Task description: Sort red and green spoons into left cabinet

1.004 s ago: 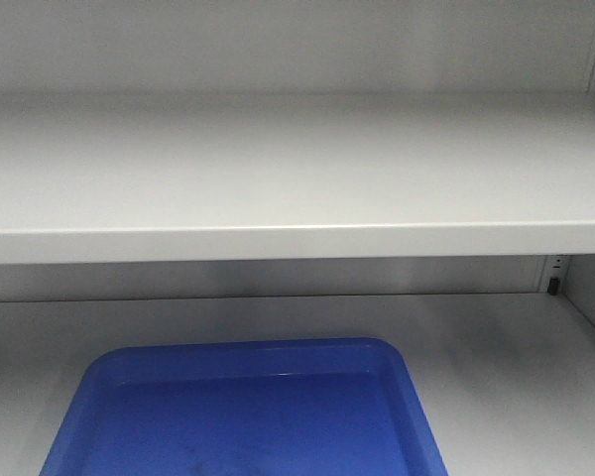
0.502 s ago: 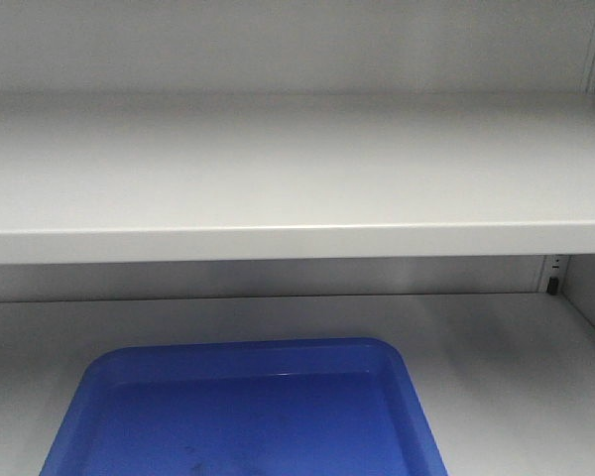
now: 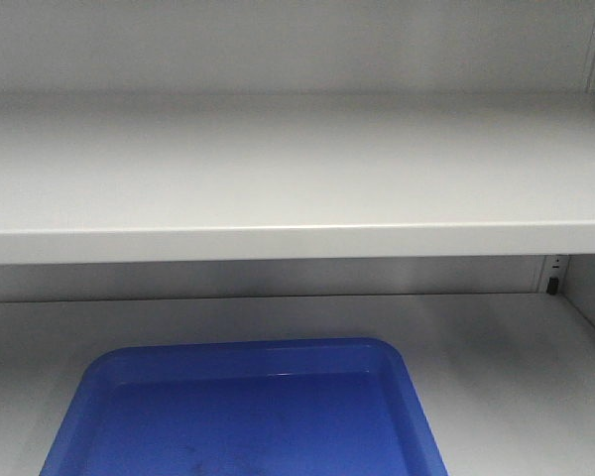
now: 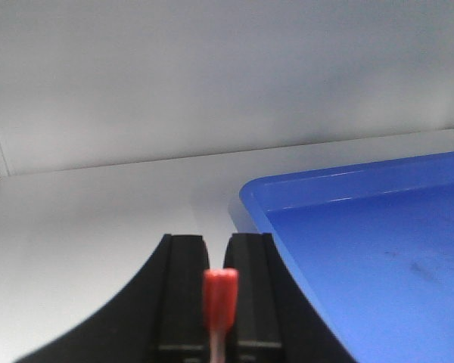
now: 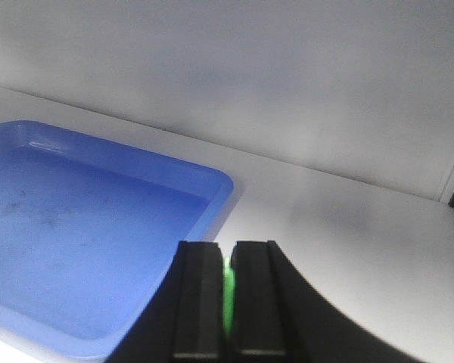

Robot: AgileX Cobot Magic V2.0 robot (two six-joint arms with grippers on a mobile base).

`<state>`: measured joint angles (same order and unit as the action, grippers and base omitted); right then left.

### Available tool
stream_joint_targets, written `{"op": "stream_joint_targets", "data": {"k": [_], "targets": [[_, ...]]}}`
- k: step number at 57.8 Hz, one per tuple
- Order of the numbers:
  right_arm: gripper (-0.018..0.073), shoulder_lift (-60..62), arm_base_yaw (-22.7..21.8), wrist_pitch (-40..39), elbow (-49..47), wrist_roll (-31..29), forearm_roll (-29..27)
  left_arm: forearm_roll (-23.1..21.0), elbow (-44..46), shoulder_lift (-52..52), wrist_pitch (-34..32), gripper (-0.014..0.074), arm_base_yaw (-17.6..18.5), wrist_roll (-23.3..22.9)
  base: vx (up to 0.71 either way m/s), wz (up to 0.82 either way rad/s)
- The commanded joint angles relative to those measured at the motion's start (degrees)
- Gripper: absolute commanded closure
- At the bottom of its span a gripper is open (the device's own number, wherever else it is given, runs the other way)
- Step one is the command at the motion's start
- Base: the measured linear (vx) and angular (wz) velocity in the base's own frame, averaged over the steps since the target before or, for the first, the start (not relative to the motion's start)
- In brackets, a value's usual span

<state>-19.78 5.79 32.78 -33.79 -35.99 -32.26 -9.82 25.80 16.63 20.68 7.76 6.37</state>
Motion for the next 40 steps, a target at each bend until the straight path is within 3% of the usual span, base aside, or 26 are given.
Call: {"op": "stream_joint_targets", "data": {"k": [1, 14, 22, 30, 34, 40], "targets": [[0.0562, -0.7, -0.1, -3.9, -1.5, -0.1, -2.9, -0.5, 1.5, 0.4, -4.8, 0.06, 0.3, -0.1, 0.0, 0.0], [0.0562, -1.3, -0.1, -3.9, -1.5, -0.1, -4.6, -1.1, 1.3, 0.4, -4.2, 0.06, 0.3, -0.3, 0.0, 0.0], [0.0562, -4.9, -0.1, -6.6, -1.5, -0.1, -9.0, -4.6, 1.5, 0.5, -11.5, 0.06, 0.3, -0.3, 0.0, 0.0], [0.0562, -10.9, -0.1, -12.7, -1.7, -4.8, -21.5, -11.4, 1.5, 2.8, -19.6, 0.06, 0.3, -0.3, 0.0, 0.0], [0.0562, -14.2, -0.1, -12.3, -1.8, -12.4, -29.5, -13.2, 2.2, 5.4, -18.6, 0.06, 0.3, -0.1, 0.0, 0.0], [0.0562, -18.7, -0.1, -7.7, -1.8, -28.5, -44.6, -13.6, 4.6, 10.3, -15.8, 0.06, 1.7, 0.4, 0.0, 0.0]]}}
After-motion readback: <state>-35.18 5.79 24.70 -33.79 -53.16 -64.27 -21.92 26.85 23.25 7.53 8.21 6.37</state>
